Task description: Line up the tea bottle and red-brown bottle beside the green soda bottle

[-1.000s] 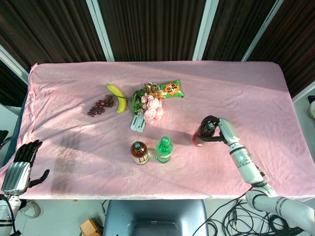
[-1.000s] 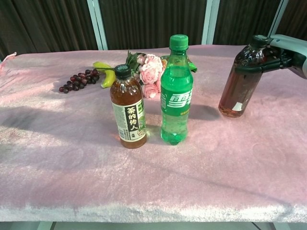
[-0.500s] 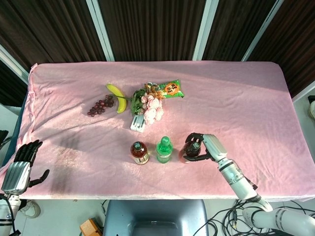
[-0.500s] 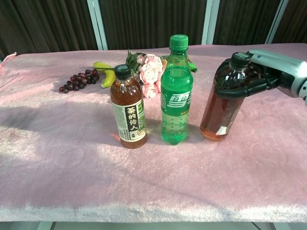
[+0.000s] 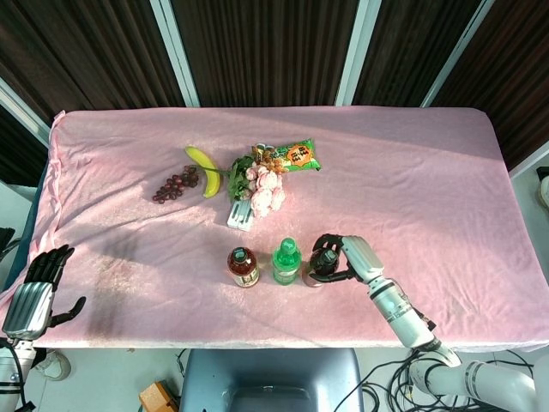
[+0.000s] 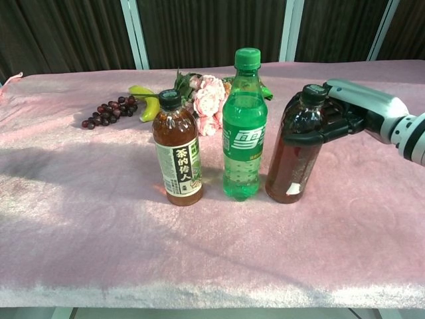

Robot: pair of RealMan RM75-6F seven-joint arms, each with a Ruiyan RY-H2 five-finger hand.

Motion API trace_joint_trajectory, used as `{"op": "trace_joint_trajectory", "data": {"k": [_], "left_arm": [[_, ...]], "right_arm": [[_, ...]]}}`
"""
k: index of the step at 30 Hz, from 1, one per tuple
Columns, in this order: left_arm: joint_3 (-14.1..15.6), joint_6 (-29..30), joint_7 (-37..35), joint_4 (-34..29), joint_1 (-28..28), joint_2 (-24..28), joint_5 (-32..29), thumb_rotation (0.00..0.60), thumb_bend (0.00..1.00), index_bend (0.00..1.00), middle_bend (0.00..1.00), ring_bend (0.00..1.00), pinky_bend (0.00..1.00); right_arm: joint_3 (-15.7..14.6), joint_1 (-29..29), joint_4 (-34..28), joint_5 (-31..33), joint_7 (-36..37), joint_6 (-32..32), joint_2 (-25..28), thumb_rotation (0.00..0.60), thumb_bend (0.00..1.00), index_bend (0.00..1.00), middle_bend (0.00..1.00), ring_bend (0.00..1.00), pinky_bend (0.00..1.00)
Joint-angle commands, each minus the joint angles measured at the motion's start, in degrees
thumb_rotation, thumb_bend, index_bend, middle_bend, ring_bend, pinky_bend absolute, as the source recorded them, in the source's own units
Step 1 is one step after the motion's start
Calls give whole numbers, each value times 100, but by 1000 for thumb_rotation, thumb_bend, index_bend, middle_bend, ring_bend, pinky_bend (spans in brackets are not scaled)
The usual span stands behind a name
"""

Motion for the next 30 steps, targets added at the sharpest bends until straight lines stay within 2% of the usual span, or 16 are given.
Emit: {"op": "trace_joint_trajectory", "data": {"k": [1,4,9,11,14,17,20,22,25,26,28,30], "left_arm": [[-4,-4,7,0,-2,-1,3,600,301,0,24,0,0],[-4,-21,20,0,-4,-6,4,600,302,0,23,0,0],[-7,-30,43,-6,-5,-10,10,600,305,0,24,0,0],[-10,-27,54,-7,-4,-13,14,600,305,0,24,0,0],[-14,-24,58,-11,1,-11,12,600,305,0,24,0,0],[-17,-8,65,-15,10,-9,18,600,305,0,24,0,0],[-10,34,95,-31,31,2,39,600,305,0,23,0,0],[-4,100,137,-56,68,21,53,600,305,0,24,0,0],[16,265,333,-112,160,56,89,600,312,0,23,0,0],[27,348,445,-134,201,56,120,600,320,0,21,0,0],[63,437,618,-165,252,40,175,600,331,0,18,0,0],[157,415,847,-257,302,55,212,600,333,0,16,0,0]], "right_arm": [[-16,13,-8,1,55,-47,34,600,300,780,612,603,668],[-50,35,-32,-13,114,-127,97,600,300,607,490,518,648],[-119,91,-91,-110,278,-255,248,600,295,259,244,300,548],[-136,86,-113,-152,286,-224,296,600,290,162,182,236,513],[-148,49,-159,-211,281,-107,347,600,288,80,132,186,475],[-191,4,-286,-311,293,7,478,600,283,11,94,150,445],[-273,-91,-494,-461,189,197,719,600,275,0,54,113,403],[-433,-215,-698,-653,-8,367,1022,600,267,0,22,69,358],[-906,-522,-1160,-922,-703,504,1855,600,263,0,0,4,269],[-1170,-671,-1416,-928,-1181,432,2315,600,263,0,0,0,221],[-1503,-944,-1838,-733,-2036,372,2951,600,263,0,0,0,116],[-1704,-1455,-2163,-451,-2960,849,3323,600,262,0,0,0,36]]}}
